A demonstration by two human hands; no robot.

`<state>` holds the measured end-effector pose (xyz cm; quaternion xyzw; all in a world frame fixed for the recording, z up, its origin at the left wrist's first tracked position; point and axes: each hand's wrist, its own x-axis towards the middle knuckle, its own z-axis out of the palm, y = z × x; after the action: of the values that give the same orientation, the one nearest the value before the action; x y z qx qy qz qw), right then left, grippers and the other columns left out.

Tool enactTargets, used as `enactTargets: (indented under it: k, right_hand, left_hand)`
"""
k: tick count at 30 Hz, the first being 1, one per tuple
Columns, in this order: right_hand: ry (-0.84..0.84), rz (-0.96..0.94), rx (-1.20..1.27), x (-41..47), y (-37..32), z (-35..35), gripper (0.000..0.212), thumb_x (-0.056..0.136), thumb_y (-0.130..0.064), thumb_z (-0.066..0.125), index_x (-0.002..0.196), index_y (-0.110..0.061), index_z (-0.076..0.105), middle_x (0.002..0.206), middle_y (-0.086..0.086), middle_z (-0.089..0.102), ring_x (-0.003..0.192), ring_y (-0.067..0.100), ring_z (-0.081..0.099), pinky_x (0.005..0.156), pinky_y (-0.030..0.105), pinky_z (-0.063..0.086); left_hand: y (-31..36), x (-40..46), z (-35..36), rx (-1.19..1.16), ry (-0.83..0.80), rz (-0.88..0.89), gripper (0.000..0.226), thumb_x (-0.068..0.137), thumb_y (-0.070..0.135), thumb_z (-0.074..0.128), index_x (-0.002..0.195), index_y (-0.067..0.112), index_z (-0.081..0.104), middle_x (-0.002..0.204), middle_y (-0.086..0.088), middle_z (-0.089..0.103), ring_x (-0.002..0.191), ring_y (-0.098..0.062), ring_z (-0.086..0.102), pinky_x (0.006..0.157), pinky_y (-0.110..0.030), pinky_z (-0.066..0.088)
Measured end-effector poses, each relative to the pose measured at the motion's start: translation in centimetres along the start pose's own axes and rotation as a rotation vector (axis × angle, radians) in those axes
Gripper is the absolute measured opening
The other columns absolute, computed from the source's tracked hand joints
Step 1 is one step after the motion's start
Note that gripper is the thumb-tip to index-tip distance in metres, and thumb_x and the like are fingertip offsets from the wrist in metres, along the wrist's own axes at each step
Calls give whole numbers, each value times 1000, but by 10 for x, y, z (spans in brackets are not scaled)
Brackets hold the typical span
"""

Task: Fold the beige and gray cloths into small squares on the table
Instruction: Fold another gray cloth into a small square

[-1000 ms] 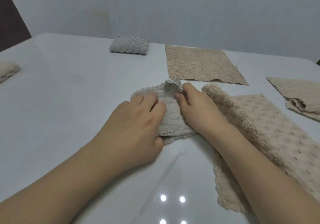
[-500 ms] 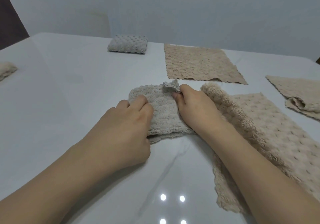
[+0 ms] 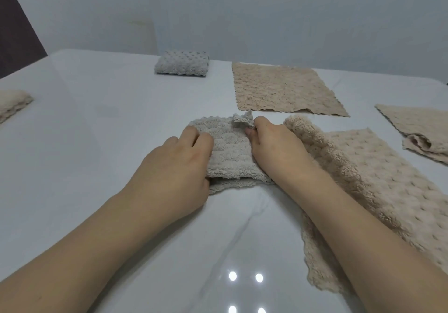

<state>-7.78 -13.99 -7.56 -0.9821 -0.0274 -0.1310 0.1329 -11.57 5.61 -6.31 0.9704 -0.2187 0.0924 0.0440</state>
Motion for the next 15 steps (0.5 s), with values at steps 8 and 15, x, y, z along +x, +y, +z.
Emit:
enactTargets:
  k: [8, 15]
  right_hand:
    - [-15, -8, -1, 4, 3, 2, 23, 102, -30, 39, 84, -15, 39, 75, 7, 49, 74, 33, 50, 59, 38, 36]
    - [-59, 53, 172, 2, 8, -8, 38, 102, -38, 38, 68, -21, 32, 66, -3, 43, 70, 23, 46, 58, 35, 30]
  left_hand:
    - [-9, -6, -8, -21, -164, 62, 46, 66, 35, 32, 111, 28, 36, 114, 7, 34, 96, -17, 41, 85, -33, 41]
    - [-25, 2, -9, -637, -239, -48, 38, 77, 64, 34, 87, 34, 53, 103, 21, 44, 93, -7, 56, 91, -35, 44]
